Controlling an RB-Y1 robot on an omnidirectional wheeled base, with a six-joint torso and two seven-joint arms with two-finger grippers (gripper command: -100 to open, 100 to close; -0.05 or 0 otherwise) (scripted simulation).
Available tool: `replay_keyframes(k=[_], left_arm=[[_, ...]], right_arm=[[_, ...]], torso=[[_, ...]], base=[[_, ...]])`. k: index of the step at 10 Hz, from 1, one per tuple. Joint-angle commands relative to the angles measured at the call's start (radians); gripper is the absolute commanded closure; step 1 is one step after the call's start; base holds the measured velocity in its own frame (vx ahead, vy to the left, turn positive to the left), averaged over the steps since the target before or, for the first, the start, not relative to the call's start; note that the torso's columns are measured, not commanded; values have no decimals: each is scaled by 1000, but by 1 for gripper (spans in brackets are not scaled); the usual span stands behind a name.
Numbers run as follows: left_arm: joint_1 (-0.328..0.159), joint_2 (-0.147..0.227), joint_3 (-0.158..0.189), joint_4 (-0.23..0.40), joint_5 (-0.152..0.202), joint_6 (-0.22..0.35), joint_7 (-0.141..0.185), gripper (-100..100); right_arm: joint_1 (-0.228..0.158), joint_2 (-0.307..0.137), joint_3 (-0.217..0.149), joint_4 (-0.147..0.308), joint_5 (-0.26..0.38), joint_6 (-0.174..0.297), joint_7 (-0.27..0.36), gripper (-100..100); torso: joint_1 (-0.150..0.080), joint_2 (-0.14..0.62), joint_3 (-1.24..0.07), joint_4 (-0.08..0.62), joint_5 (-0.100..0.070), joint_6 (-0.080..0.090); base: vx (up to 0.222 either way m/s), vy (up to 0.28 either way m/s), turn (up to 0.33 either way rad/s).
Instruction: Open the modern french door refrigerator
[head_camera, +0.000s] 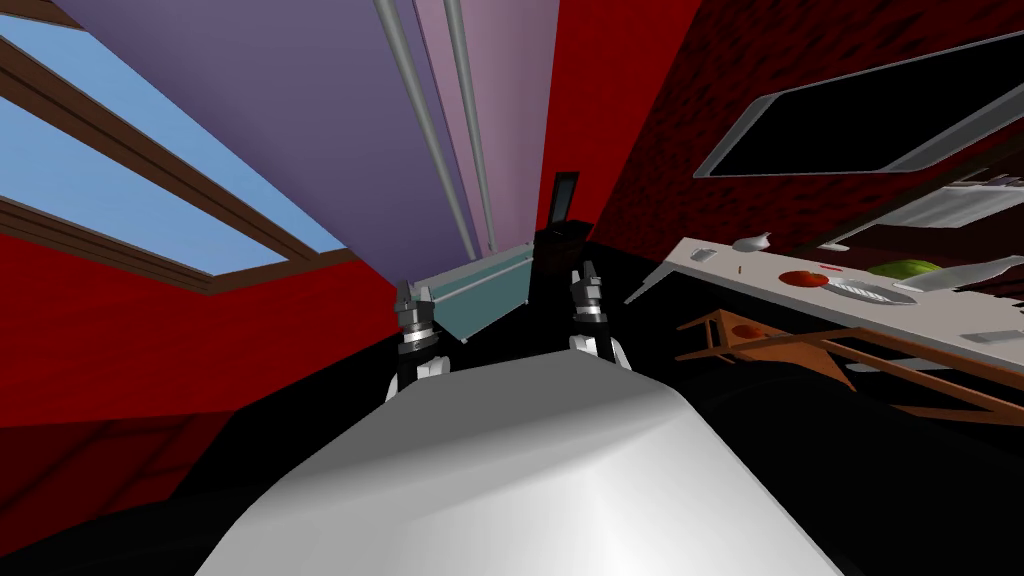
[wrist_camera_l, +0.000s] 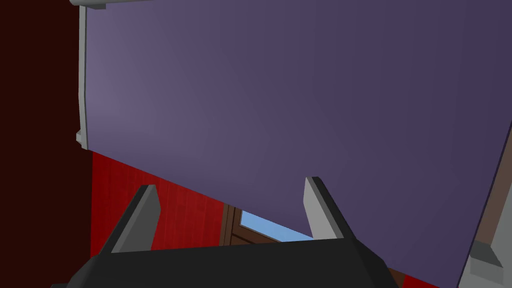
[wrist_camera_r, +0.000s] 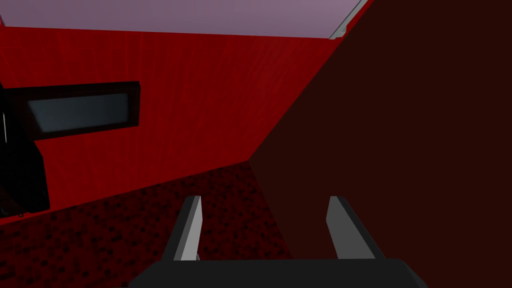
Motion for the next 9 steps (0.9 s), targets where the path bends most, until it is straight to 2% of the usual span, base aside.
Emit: replay_keyframes(k=[1, 3, 4, 6, 9], left_arm=[[0, 0, 0, 0, 0, 0, 0, 0], [0, 0, 0, 0, 0, 0, 0, 0], [-6, 38, -1, -9, 8, 28, 10, -100], [-15, 65, -1, -20, 20, 68, 24, -100], [-34, 90, -3, -41, 43, 150, 52, -100]], right_arm=[[0, 0, 0, 0, 0, 0, 0, 0], [0, 0, 0, 0, 0, 0, 0, 0], [0, 0, 0, 0, 0, 0, 0, 0], [0, 0, 0, 0, 0, 0, 0, 0], [0, 0, 0, 0, 0, 0, 0, 0]], torso=[[0, 74, -147, 74, 0, 0], [0, 222, -443, 221, 0, 0], [0, 295, -590, 295, 0, 0], [0, 336, -680, 337, 0, 0], [0, 342, -684, 342, 0, 0]], base=[[0, 0, 0], [0, 0, 0], [39, -11, 46], [58, -11, 48], [75, -18, 59]])
